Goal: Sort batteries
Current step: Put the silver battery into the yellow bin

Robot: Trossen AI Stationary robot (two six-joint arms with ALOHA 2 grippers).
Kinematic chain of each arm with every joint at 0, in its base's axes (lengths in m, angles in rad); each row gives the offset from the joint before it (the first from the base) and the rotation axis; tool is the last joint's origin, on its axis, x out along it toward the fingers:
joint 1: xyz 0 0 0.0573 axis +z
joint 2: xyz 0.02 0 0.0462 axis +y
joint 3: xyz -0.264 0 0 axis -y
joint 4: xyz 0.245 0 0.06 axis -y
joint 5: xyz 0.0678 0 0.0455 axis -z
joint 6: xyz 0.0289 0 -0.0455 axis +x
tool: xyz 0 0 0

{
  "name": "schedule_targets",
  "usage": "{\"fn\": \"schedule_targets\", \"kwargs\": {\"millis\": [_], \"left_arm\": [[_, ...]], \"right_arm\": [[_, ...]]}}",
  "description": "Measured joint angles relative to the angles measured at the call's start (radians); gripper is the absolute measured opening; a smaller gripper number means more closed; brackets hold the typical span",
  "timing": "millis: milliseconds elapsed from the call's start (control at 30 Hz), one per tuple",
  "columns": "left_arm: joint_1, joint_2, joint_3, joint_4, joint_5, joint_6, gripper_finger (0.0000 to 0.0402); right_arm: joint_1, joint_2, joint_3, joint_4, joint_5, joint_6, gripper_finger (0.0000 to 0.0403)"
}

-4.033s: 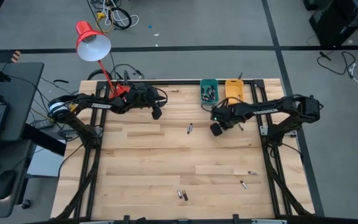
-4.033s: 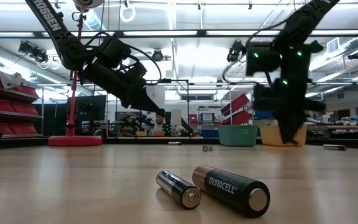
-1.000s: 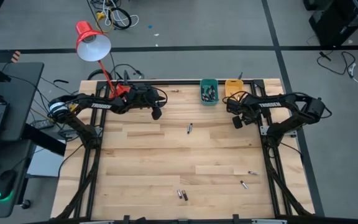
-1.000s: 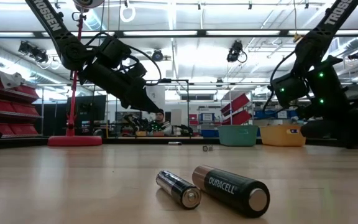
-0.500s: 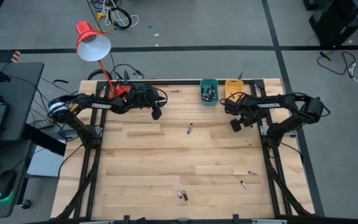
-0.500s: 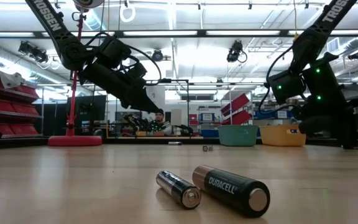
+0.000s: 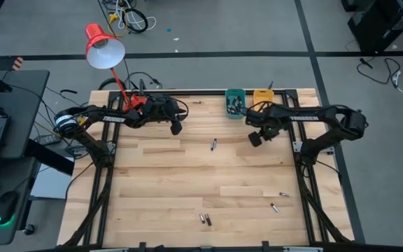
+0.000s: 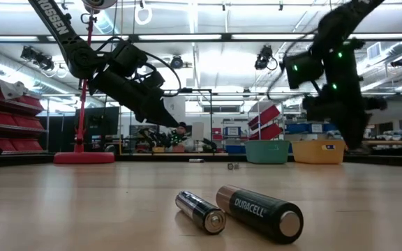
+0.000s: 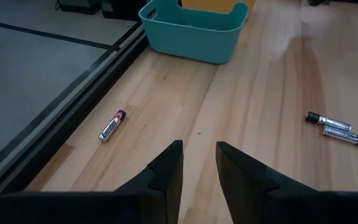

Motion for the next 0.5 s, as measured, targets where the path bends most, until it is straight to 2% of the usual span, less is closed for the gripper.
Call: {"fn": "schedule_targets", "kwargs": {"millis": [233,400,500], "left_arm": [[0.0,0.0,0.0,-0.003,0.0,-0.018,0.0112],[0.0,0.0,0.0,-0.002,0.027,-0.046,0.0112],[-0.002,0.0,0.0,0.01,0.056,-0.049,0.0112]], "right_arm": [[0.018,-0.07,0.1,-0.006,0.189,-0.019,0.0023],[-0.03,-0.113,0.115,0.055,0.369,-0.054,0.0023],[-0.084,-0.114,0.115,0.131,0.389,-0.104,0.0023]]}}
